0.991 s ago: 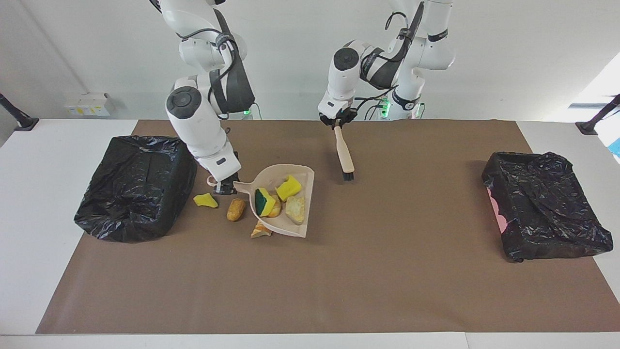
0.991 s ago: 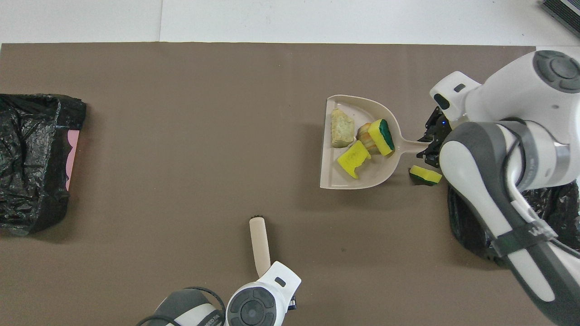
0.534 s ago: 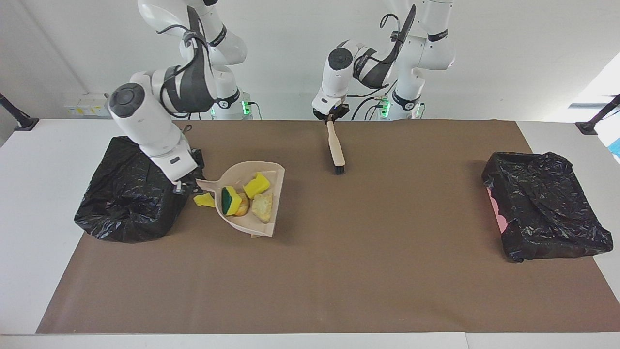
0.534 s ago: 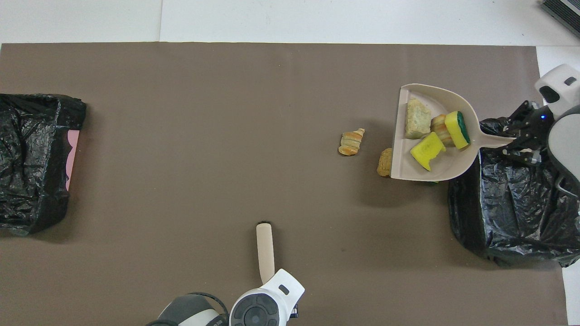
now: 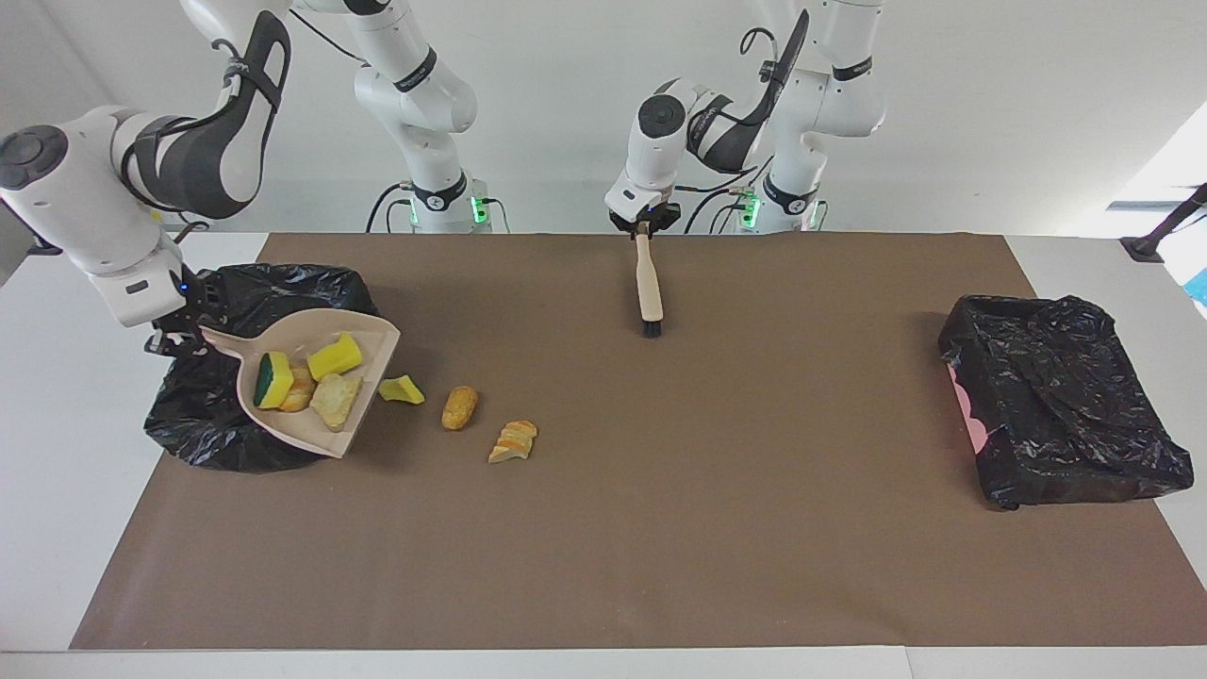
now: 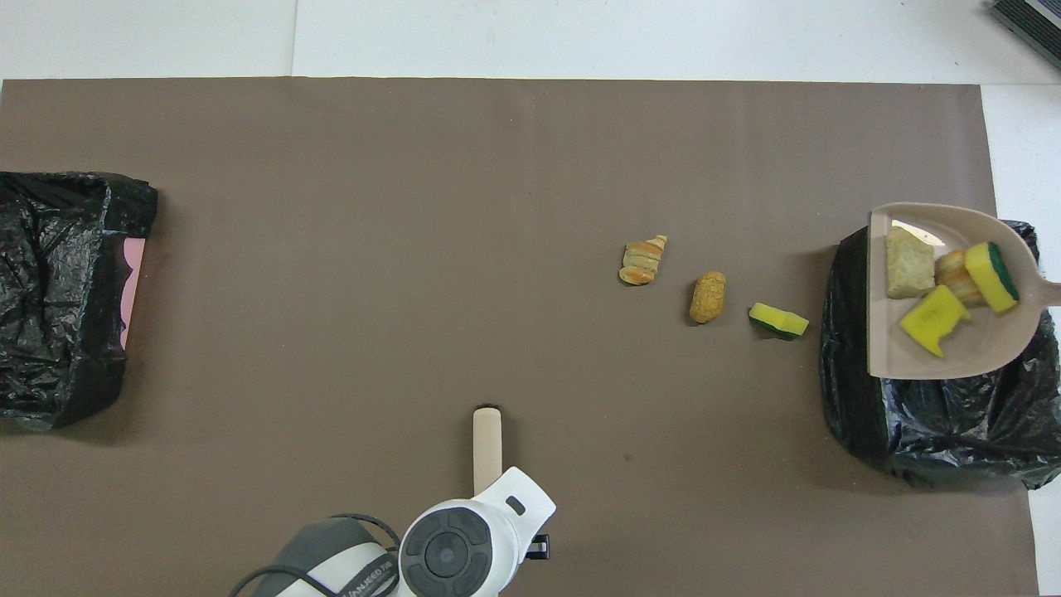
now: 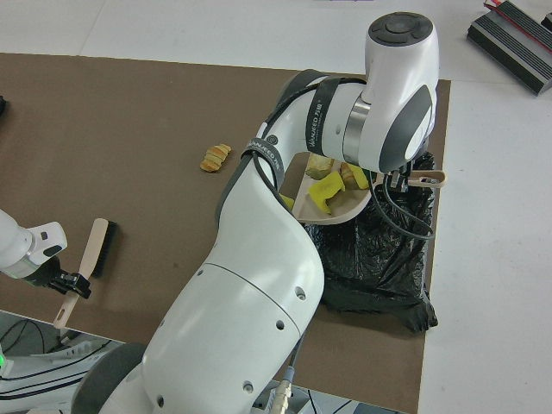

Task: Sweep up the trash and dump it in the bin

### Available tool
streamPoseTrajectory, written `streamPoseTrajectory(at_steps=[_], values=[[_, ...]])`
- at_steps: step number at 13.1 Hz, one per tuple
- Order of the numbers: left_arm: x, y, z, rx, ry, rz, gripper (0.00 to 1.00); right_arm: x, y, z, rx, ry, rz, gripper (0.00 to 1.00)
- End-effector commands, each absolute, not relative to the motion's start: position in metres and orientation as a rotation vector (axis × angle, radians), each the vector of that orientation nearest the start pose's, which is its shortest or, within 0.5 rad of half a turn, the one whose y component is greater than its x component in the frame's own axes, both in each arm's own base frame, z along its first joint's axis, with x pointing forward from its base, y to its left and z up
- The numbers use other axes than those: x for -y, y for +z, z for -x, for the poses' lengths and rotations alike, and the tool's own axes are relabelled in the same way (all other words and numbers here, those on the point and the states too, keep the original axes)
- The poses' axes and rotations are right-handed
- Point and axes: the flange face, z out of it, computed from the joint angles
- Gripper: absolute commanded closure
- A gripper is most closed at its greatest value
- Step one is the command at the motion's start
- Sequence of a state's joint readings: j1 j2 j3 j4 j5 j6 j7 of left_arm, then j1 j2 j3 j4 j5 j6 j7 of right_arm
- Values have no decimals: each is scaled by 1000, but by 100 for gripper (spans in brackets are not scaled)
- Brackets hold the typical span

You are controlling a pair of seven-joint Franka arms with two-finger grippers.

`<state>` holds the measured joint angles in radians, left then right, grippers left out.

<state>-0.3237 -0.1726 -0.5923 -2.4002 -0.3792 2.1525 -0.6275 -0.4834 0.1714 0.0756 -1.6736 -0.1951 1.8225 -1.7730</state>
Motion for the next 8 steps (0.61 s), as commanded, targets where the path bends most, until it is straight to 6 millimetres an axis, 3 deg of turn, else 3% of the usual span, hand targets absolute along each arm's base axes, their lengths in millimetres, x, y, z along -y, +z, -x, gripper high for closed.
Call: streamPoseTrajectory(at_steps=[1,2,5,8], values=[[364,409,-336,-149,146,3227,0,286,526,-532,2169,294,2399,100],[352,433,-361,-176,60,3196,0,293,528,-524,2183,360,2396,100],[285,513,-437,-265,-58,3171,0,289,535,-515,2248,557,2379,100],[212,586,-492,-343,-113,3153,0,241,514,-512,2271,722,2405,100]])
